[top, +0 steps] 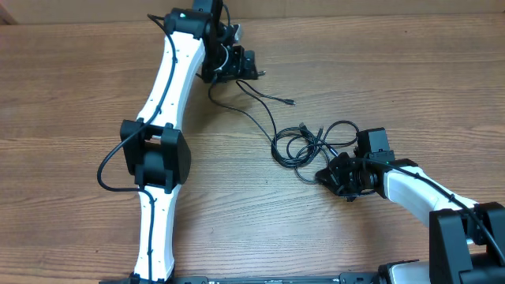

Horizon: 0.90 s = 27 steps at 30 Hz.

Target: Untangle cables

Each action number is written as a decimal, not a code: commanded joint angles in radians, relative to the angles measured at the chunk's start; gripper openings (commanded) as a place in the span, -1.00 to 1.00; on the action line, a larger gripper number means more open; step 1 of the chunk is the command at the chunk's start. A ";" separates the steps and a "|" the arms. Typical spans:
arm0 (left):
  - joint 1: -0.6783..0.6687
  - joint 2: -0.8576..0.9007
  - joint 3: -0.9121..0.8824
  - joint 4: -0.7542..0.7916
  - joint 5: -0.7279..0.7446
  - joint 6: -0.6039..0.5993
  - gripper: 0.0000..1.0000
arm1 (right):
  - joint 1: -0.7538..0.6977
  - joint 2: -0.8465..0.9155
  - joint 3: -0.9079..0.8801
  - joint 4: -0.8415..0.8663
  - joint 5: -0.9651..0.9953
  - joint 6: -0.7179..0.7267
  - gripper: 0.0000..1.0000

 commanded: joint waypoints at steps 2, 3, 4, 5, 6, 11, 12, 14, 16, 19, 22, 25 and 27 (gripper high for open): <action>-0.046 -0.037 0.018 0.033 0.002 0.019 0.86 | -0.003 0.006 -0.008 0.002 0.044 -0.004 -0.35; -0.054 -0.037 0.018 0.042 -0.006 0.019 0.86 | -0.003 0.006 -0.008 0.003 0.044 -0.004 -0.18; -0.060 -0.037 0.018 0.050 -0.006 0.019 0.83 | -0.003 0.006 -0.008 0.003 0.044 -0.004 -0.05; -0.068 -0.037 0.018 0.058 -0.006 0.019 0.76 | -0.003 0.006 -0.008 0.003 0.044 -0.004 0.07; -0.075 -0.037 0.018 0.063 -0.006 0.020 0.62 | -0.003 0.006 -0.008 0.003 0.044 -0.004 0.18; -0.125 -0.037 0.011 0.059 -0.139 0.019 0.20 | -0.003 0.006 -0.008 0.027 0.052 -0.004 0.43; -0.137 -0.035 0.005 0.057 -0.179 0.019 0.19 | -0.003 0.006 -0.008 0.035 0.053 -0.004 0.45; -0.157 -0.035 -0.016 0.057 -0.254 0.019 0.08 | -0.003 0.006 -0.008 0.049 0.060 -0.004 0.49; -0.171 -0.034 -0.044 0.057 -0.325 0.019 -0.35 | -0.003 0.006 -0.008 0.059 0.061 -0.004 0.50; -0.177 -0.034 -0.098 0.056 -0.408 0.018 -0.85 | -0.003 0.006 -0.008 0.058 0.068 -0.004 0.51; -0.170 -0.033 -0.156 0.052 -0.484 0.001 -0.85 | -0.003 0.006 -0.008 0.058 0.068 -0.004 0.52; -0.151 -0.033 -0.200 0.037 -0.576 -0.046 -0.61 | -0.003 0.006 -0.008 0.058 0.068 -0.004 0.55; -0.132 -0.033 -0.216 0.021 -0.585 -0.045 -0.16 | -0.003 0.006 -0.008 0.058 0.067 -0.004 0.75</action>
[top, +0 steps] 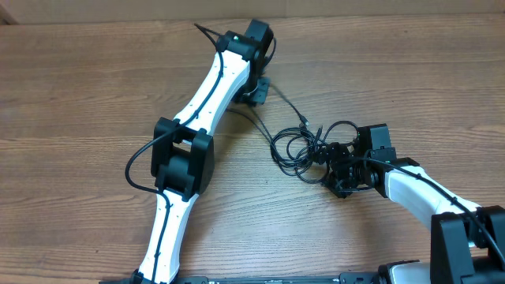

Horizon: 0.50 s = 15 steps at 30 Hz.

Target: Untangle cables

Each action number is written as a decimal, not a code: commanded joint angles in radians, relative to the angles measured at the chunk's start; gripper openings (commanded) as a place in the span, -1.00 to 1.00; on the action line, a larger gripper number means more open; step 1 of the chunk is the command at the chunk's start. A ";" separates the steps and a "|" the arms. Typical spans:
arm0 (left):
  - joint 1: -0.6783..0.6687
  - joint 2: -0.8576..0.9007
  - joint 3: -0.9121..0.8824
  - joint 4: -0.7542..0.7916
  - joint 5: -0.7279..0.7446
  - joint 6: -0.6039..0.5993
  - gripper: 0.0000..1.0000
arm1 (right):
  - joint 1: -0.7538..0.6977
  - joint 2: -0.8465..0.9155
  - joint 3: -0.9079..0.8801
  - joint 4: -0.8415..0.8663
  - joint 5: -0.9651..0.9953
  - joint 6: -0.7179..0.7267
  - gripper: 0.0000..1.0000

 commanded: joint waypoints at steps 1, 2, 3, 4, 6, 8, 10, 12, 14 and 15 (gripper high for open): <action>0.045 -0.033 -0.026 -0.027 -0.112 -0.031 -0.12 | -0.003 0.023 -0.022 -0.006 0.105 -0.014 0.88; 0.058 -0.033 -0.026 -0.039 -0.112 -0.031 -0.11 | -0.003 0.023 -0.022 -0.006 0.105 -0.014 0.92; 0.070 -0.034 -0.023 -0.048 -0.112 -0.031 -0.10 | -0.003 0.023 -0.022 -0.006 0.105 -0.014 0.93; 0.084 -0.034 -0.014 -0.062 -0.109 -0.031 -0.09 | -0.003 0.023 -0.022 -0.006 0.106 -0.014 0.95; 0.106 -0.034 0.018 -0.092 -0.085 -0.030 0.04 | -0.003 0.023 -0.021 -0.005 0.105 -0.014 0.96; 0.124 -0.034 0.073 -0.131 -0.033 -0.020 0.15 | -0.010 0.023 -0.014 -0.005 0.079 -0.024 0.96; 0.135 -0.034 0.154 -0.168 0.046 0.016 0.19 | -0.024 0.023 0.010 -0.006 0.017 -0.072 0.93; 0.137 -0.036 0.256 -0.199 0.118 0.047 0.23 | -0.045 0.018 0.042 -0.010 -0.056 -0.119 0.89; 0.135 -0.037 0.355 -0.216 0.206 0.092 0.35 | -0.072 0.006 0.073 -0.031 -0.097 -0.138 0.91; 0.130 -0.037 0.404 -0.220 0.254 0.122 0.44 | -0.091 -0.002 0.091 -0.056 -0.102 -0.140 0.92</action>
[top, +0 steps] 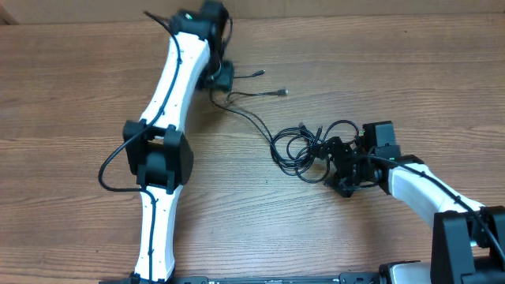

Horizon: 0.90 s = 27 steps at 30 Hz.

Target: Untangle cables

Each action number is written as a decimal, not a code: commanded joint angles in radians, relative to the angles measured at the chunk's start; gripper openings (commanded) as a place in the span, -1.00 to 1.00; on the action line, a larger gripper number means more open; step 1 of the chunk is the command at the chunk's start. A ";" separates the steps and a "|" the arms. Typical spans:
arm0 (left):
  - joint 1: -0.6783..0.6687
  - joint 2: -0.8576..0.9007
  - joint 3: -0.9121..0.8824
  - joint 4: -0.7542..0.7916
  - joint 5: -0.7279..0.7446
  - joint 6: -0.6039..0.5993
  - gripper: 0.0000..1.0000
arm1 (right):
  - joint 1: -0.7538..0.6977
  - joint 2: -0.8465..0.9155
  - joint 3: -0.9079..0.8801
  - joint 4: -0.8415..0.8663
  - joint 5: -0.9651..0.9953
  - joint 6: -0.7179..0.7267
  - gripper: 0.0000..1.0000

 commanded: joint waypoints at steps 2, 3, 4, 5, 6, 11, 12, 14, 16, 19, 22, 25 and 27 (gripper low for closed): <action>-0.036 -0.037 0.196 -0.009 0.222 0.117 0.64 | -0.074 -0.019 0.082 -0.059 -0.041 -0.059 0.93; -0.043 -0.037 0.220 -0.006 0.226 0.117 0.75 | -0.098 -0.028 0.093 -0.080 -0.040 -0.062 0.94; -0.052 -0.037 0.239 0.000 0.226 0.116 0.79 | -0.121 -0.035 0.099 -0.092 -0.039 -0.066 1.00; -0.062 -0.037 0.245 0.007 0.226 0.116 0.80 | -0.145 -0.040 0.103 -0.103 -0.028 -0.066 1.00; -0.076 -0.037 0.246 0.019 0.229 0.115 0.80 | -0.176 -0.045 0.103 -0.113 -0.006 -0.066 1.00; -0.159 -0.029 0.220 0.057 0.235 0.129 0.76 | -0.334 -0.045 0.103 -0.184 0.129 -0.066 1.00; -0.182 -0.029 0.212 0.062 0.234 0.146 0.77 | -0.369 -0.045 0.102 -0.200 0.153 -0.066 1.00; -0.223 -0.027 0.192 0.075 0.234 0.181 0.77 | -0.426 -0.045 0.102 -0.228 0.189 -0.066 1.00; -0.266 -0.027 0.166 0.091 0.234 0.203 0.77 | -0.477 -0.045 0.102 -0.256 0.236 -0.066 1.00; -0.329 -0.027 0.118 0.121 0.234 0.223 0.78 | -0.538 -0.045 0.101 -0.290 0.341 -0.066 1.00; -0.387 -0.027 0.070 0.153 0.234 0.252 0.78 | -0.573 -0.045 0.101 -0.320 0.462 -0.066 1.00; -0.434 -0.027 0.027 0.182 0.232 0.272 0.77 | -0.583 -0.045 0.101 -0.349 0.524 -0.066 1.00; -0.461 -0.027 -0.009 0.208 0.230 0.272 0.77 | -0.583 -0.045 0.101 -0.345 0.525 -0.065 1.00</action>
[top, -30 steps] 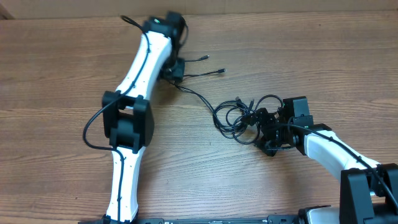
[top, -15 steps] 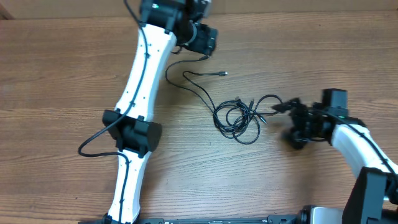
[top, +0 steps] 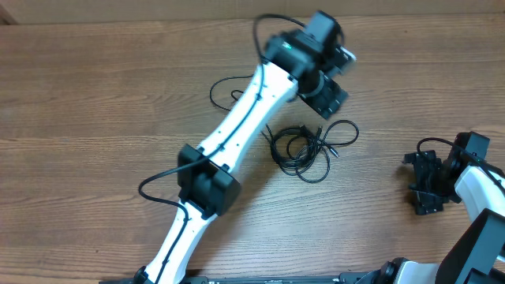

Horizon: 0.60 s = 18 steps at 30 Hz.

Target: Untangle cables

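Note:
A tangle of thin black cables (top: 304, 147) lies in the middle of the table, with a loop reaching right to about the arm's shadow. A second black cable (top: 223, 85) curls on the wood to the far left, partly hidden under my left arm. Blurred by motion, my left gripper (top: 331, 96) hangs just beyond the tangle's far edge; its jaws cannot be made out. Well to the right of the tangle, my right gripper (top: 417, 184) is open with nothing between its fingers.
The wooden table (top: 95, 118) fills the view. My left arm (top: 237, 126) crosses diagonally from the near edge to the far middle, its elbow (top: 207, 180) low over the wood left of the tangle.
My right gripper has let go of the tangle and now sits far to the right. My left gripper has swung from the far left to just beyond the tangle. A cable stays behind at far left.
At first my left gripper was at the far left on a cable end while my right gripper sat at the tangle's right side. The left moved right, then back left, with the right against the tangle. Now one cable lies apart at far left and both grippers have shifted right.

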Each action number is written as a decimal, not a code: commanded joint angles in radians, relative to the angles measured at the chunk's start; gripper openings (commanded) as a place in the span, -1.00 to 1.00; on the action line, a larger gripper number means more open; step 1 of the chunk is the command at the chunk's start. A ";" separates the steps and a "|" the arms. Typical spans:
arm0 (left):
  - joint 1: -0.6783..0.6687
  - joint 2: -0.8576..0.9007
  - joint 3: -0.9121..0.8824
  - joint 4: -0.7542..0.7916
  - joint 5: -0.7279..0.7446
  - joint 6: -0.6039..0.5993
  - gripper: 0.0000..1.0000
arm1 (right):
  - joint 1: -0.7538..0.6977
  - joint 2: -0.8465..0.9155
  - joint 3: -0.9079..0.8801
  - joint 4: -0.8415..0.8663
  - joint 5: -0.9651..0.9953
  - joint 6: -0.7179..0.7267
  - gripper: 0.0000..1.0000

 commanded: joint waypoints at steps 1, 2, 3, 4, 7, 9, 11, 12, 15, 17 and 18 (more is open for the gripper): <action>-0.037 -0.005 -0.060 0.032 0.008 0.040 0.77 | -0.001 -0.019 0.013 0.006 0.089 -0.007 1.00; -0.049 -0.005 -0.083 0.048 0.008 0.040 0.76 | -0.001 -0.019 0.013 0.008 0.089 -0.007 1.00; -0.060 -0.005 -0.107 0.064 0.008 0.040 0.74 | -0.001 -0.019 0.013 0.011 0.089 -0.007 1.00; -0.068 -0.005 -0.130 0.079 0.008 0.040 0.71 | -0.001 -0.019 0.013 0.015 0.089 -0.007 1.00; -0.094 -0.005 -0.202 0.121 0.010 0.040 0.62 | -0.001 -0.019 0.013 0.020 0.089 -0.007 1.00; -0.112 -0.005 -0.234 0.140 0.011 0.040 0.57 | -0.001 -0.019 0.013 0.020 0.089 -0.007 1.00; -0.129 -0.005 -0.254 0.165 0.011 0.040 0.47 | -0.001 -0.019 0.013 0.020 0.089 -0.007 0.99; -0.137 -0.005 -0.262 0.182 0.011 0.041 0.43 | -0.001 -0.019 0.013 0.020 0.089 -0.007 1.00; -0.159 -0.005 -0.296 0.256 0.008 0.040 0.35 | -0.001 -0.019 0.013 0.020 0.089 -0.007 1.00; -0.175 -0.005 -0.322 0.302 0.008 0.040 0.24 | -0.001 -0.019 0.013 0.020 0.089 -0.007 1.00; -0.182 -0.005 -0.337 0.323 0.000 0.040 0.18 | -0.001 -0.019 0.013 0.020 0.089 -0.007 1.00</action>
